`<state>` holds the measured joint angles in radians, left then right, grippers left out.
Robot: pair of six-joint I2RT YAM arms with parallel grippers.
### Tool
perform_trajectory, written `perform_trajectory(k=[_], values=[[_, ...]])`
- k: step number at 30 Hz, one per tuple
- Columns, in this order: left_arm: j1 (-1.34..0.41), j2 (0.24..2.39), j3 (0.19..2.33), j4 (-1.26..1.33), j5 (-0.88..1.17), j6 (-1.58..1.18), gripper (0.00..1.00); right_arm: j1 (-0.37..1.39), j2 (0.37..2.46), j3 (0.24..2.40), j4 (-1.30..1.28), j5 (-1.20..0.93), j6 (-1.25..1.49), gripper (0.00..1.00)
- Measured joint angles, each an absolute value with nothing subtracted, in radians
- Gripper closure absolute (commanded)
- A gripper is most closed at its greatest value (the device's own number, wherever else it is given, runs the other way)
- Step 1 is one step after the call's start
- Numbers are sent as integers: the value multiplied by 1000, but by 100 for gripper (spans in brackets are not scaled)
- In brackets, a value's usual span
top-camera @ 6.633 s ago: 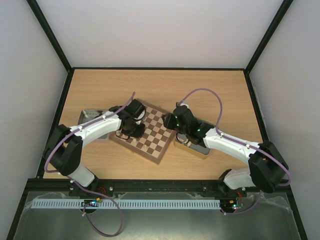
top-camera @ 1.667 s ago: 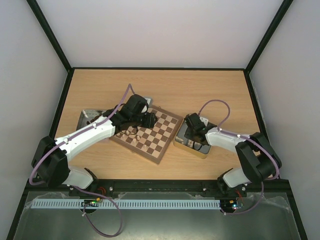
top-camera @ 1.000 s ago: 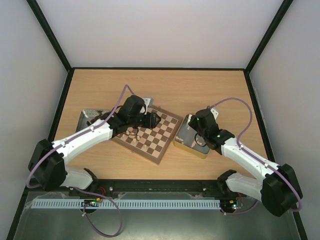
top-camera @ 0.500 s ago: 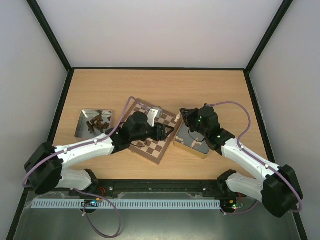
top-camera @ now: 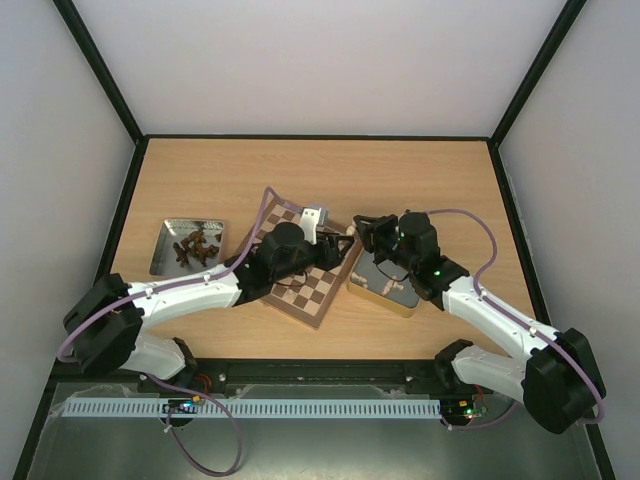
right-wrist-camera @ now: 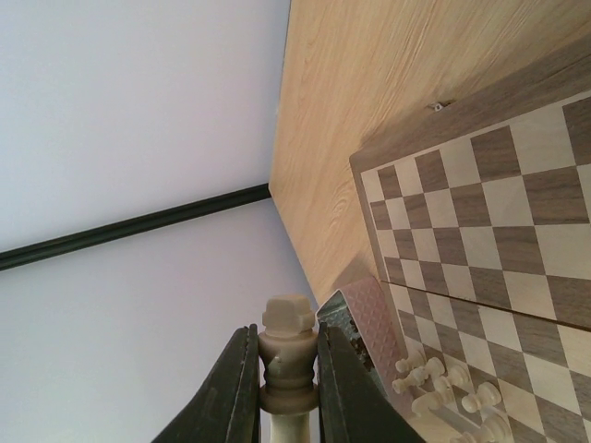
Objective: Set up the chess pieces on the board
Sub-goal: Pick up the chess piece from the storage box, then place the chess piece on the chessboard.
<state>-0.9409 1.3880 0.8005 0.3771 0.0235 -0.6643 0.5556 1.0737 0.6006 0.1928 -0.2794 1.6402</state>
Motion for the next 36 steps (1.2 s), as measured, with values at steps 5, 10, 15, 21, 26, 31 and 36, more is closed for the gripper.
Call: perform_trajectory(k=[5, 10, 15, 21, 26, 31, 36], values=[[-951, 1404, 805, 384, -6, -672, 67, 556, 1075, 601, 194, -287, 1648, 98], [-951, 1405, 806, 391, -22, -672, 85, 556, 1080, 601, 194, -289, 1647, 98], [-954, 1411, 817, 389, -32, -668, 97, 554, 1081, 601, 194, -284, 1647, 98], [-955, 1417, 836, 368, -36, -659, 98, 552, 1081, 601, 193, -274, 1627, 98], [-955, 1414, 878, 257, -39, -628, 97, 552, 1075, 601, 142, -202, 1540, 97], [-936, 1410, 999, -73, -36, -560, 96, 552, 1049, 601, 52, -97, 1417, 97], [-864, 1458, 1169, -422, -22, -495, 96, 552, 1020, 601, -26, -16, 1327, 97]])
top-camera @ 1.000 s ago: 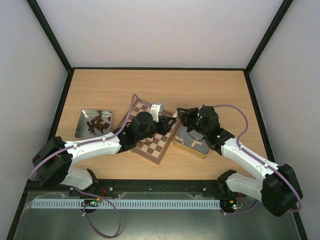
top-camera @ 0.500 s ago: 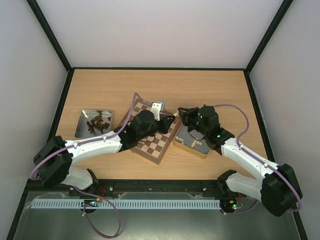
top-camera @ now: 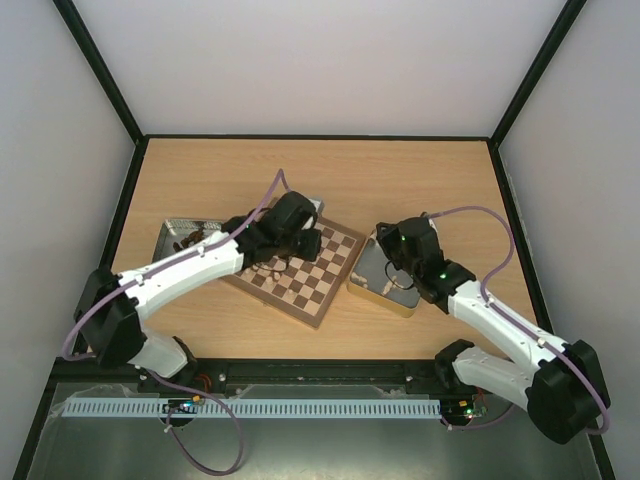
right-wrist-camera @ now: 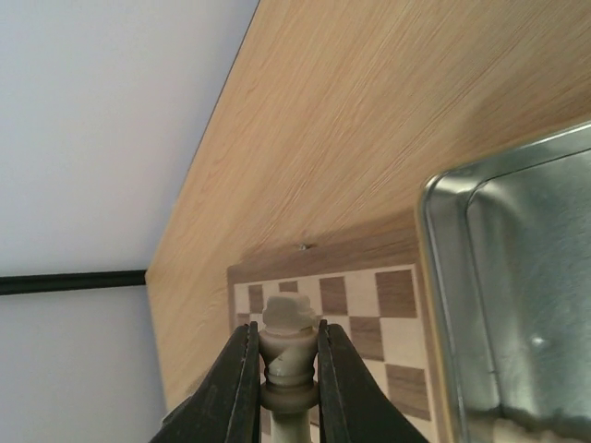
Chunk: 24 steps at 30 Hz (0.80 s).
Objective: Set up the chess pieces on the board
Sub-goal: Place the chess piece on the chessboard.
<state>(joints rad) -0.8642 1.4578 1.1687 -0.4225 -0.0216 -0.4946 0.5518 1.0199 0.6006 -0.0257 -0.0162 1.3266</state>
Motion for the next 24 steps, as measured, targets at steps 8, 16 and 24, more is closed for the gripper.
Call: perform_trajectory(k=[8, 16, 24], values=[[-744, 1610, 1225, -756, 11, -400, 95, 552, 997, 577, -64, 37, 1277, 96], [-743, 1710, 1262, -846, 17, -343, 97, 552, 1018, 574, -68, 35, 1257, 96], [-766, 1744, 1263, -879, 12, -323, 94, 552, 1037, 573, -61, 25, 1253, 96]])
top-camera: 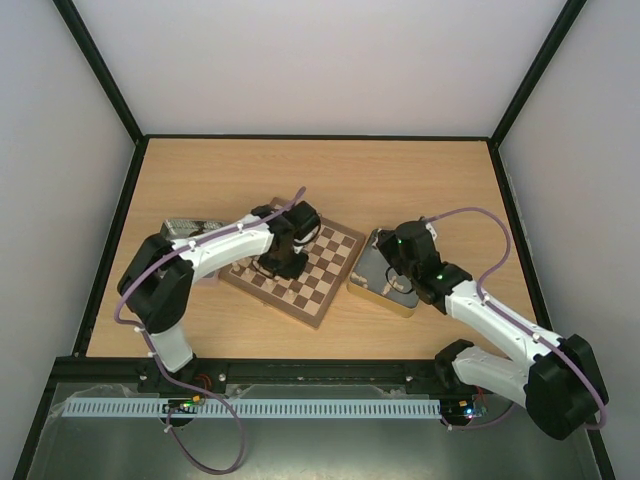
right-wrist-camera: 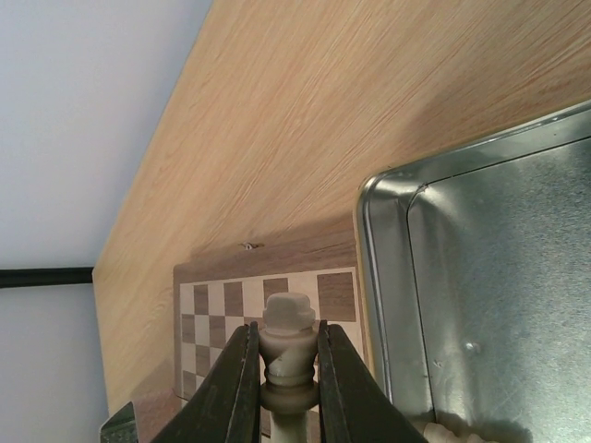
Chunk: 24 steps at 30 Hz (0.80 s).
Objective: Set up the chess pieces on the board
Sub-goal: Place the chess piece on the chessboard.
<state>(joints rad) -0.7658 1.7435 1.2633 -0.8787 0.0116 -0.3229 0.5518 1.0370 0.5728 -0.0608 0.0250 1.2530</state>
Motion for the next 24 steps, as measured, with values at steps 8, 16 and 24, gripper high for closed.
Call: perform_trajectory(k=[8, 16, 24], values=[[-783, 1764, 1263, -897, -2, -317, 94, 552, 1047, 554, -52, 6, 1253, 96], [-788, 1773, 1260, -913, -30, -316, 93, 552, 1047, 543, -46, -2, 1253, 96], [-798, 1784, 1256, -926, -39, -305, 87, 552, 1047, 534, -37, -7, 1253, 96]])
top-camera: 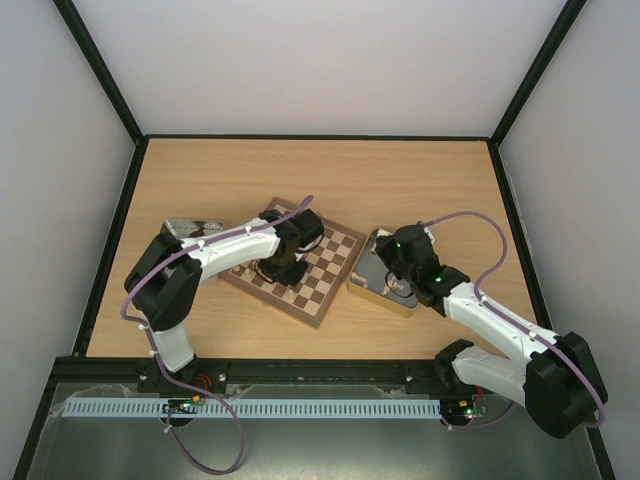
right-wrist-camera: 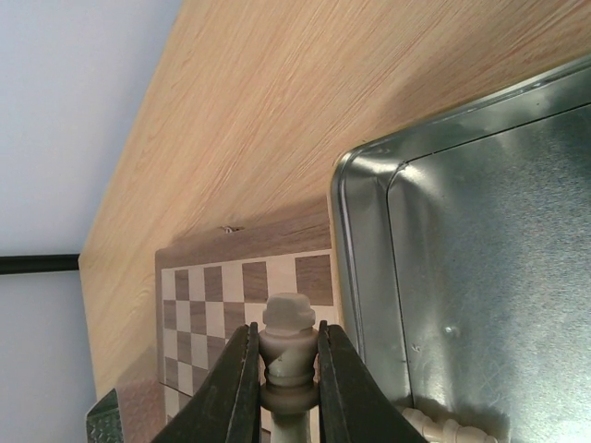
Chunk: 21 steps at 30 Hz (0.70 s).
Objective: Set up the chess pieces on the board
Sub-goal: Place the chess piece on the chessboard.
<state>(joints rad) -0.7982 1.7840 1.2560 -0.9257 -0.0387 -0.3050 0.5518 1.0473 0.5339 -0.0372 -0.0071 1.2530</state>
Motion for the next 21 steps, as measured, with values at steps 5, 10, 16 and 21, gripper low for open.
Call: perform_trajectory(k=[5, 10, 16, 21], values=[[-798, 1784, 1256, -926, -39, -297, 82, 552, 1047, 532, -36, -9, 1253, 96], [-798, 1784, 1256, -927, -39, -295, 78, 552, 1047, 527, -33, -9, 1253, 96], [-798, 1784, 1256, -927, -39, -295, 78, 552, 1035, 527, -33, -9, 1253, 96], [-798, 1784, 1258, -928, -44, -297, 68, 552, 1029, 527, -33, -9, 1252, 96]])
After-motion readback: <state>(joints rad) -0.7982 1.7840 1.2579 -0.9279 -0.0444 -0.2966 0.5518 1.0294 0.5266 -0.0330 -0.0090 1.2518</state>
